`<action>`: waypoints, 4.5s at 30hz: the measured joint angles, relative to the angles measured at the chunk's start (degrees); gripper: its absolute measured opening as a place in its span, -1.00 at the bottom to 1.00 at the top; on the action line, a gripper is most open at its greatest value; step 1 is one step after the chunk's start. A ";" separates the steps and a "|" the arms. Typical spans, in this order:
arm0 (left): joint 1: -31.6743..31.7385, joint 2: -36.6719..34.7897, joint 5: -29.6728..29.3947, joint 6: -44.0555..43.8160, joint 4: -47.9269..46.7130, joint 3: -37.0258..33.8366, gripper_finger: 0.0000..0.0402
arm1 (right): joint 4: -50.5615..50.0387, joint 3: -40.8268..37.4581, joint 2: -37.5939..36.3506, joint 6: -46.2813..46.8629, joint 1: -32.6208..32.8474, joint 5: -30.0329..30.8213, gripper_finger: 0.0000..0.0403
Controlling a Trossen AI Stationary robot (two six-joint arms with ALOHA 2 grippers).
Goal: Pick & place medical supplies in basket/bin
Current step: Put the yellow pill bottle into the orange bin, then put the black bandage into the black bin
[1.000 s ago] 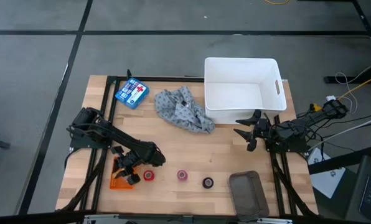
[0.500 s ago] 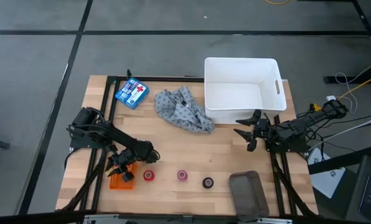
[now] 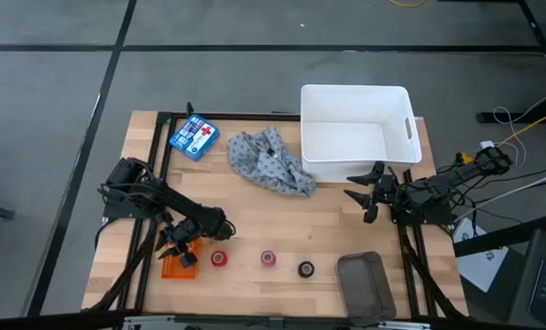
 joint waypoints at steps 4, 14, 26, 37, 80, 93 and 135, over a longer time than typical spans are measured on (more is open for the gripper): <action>0.00 0.00 -1.08 -0.12 0.00 0.01 -0.42 | 0.00 0.00 0.00 0.00 0.00 0.00 0.04; 0.00 -0.02 -2.64 -0.16 0.00 0.02 -0.10 | 0.00 0.00 0.00 0.00 0.00 0.00 0.04; 0.00 -0.70 -2.64 -0.86 0.00 0.07 -0.06 | 0.00 0.00 0.00 0.02 0.02 -0.02 0.04; -0.02 -16.77 -17.13 -10.39 0.02 8.23 -0.06 | -0.02 0.00 -0.02 0.02 0.00 0.00 0.04; -11.98 -11.17 -84.80 3.74 50.69 12.11 -0.06 | -2.18 0.02 -0.02 2.61 0.02 -0.02 0.04; -12.09 -11.17 -93.28 5.45 51.63 10.62 -0.06 | 19.13 0.22 3.93 6.33 -0.02 -21.41 0.04; -13.44 -16.44 -106.11 0.38 33.88 10.67 -0.06 | -30.36 59.28 81.62 28.68 3.82 -46.24 0.04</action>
